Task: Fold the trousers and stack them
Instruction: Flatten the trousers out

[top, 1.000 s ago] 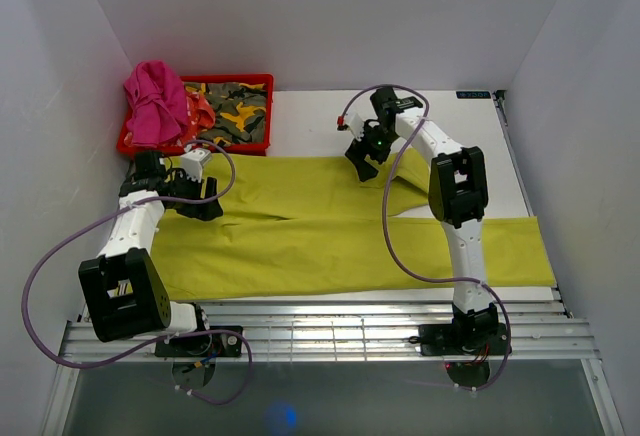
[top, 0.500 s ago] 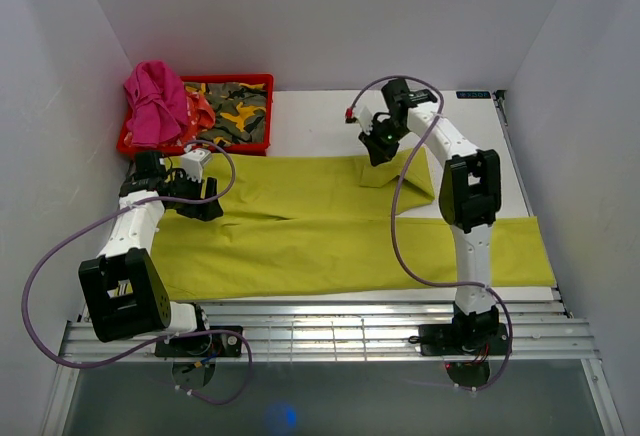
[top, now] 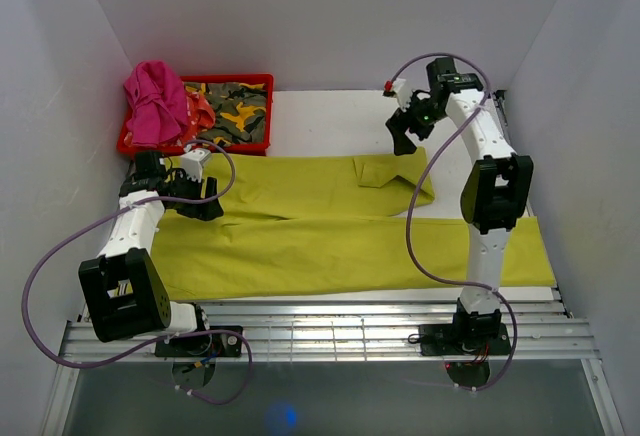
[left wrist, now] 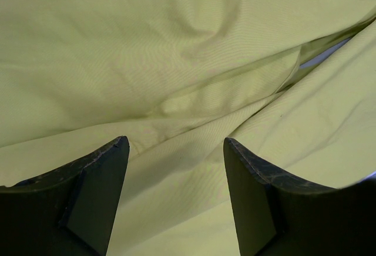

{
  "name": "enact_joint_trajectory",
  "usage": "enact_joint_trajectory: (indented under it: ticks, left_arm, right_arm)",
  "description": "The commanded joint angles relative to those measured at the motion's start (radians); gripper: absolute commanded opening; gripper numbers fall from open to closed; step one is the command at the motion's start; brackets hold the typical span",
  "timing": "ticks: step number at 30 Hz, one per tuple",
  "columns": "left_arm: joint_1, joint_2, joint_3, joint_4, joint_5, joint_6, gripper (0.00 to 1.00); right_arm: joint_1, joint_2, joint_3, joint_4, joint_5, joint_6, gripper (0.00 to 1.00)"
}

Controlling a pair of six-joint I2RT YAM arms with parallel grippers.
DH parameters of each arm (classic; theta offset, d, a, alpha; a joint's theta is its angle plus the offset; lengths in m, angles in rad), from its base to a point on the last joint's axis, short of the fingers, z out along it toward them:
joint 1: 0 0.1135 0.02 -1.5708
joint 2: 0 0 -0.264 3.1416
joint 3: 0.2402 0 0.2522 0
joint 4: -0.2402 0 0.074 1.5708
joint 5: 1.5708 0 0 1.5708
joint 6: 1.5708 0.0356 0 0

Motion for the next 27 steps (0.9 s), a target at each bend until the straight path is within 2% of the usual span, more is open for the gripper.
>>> enact_joint_trajectory:
  ticks: [1,5,12,15,16,17,18,19,20,27]
  left_arm:
    - [0.003,-0.031,-0.008,0.0,0.034,-0.007,0.76]
    - [0.003,-0.037,-0.016,0.0,0.024,0.006,0.76]
    - [0.004,-0.036,-0.025,0.002,0.014,0.012,0.76]
    - [0.004,-0.036,-0.031,0.003,0.01,0.013,0.76]
    - [0.003,-0.037,-0.031,0.005,0.007,0.013,0.76]
    - [0.003,-0.037,-0.031,0.006,0.007,0.015,0.76]
    - [0.003,-0.039,-0.033,0.005,0.005,0.013,0.76]
    - [0.003,-0.039,-0.033,0.006,0.001,0.013,0.76]
    - [0.003,-0.039,-0.034,0.008,-0.001,0.015,0.76]
    - [0.003,-0.042,-0.039,0.012,-0.009,0.01,0.76]
  right_arm:
    - [0.043,0.09,0.025,-0.028,-0.015,0.02,0.98]
    - [0.075,0.18,0.036,0.001,0.019,0.023,0.98]
    - [0.143,0.243,0.008,0.004,0.031,0.011,0.89]
    - [0.16,0.243,-0.01,0.016,0.036,0.012,0.72]
    - [0.161,0.243,-0.009,0.016,0.031,0.015,0.57]
    - [0.161,0.236,-0.007,0.018,0.03,0.015,0.49]
    - [0.161,0.229,-0.006,0.017,0.03,0.015,0.31]
    - [0.158,0.22,-0.006,0.016,0.03,0.015,0.17]
    - [0.157,0.196,-0.009,0.015,0.03,0.017,0.08]
    - [0.077,0.021,-0.022,0.02,-0.019,0.054,0.08]
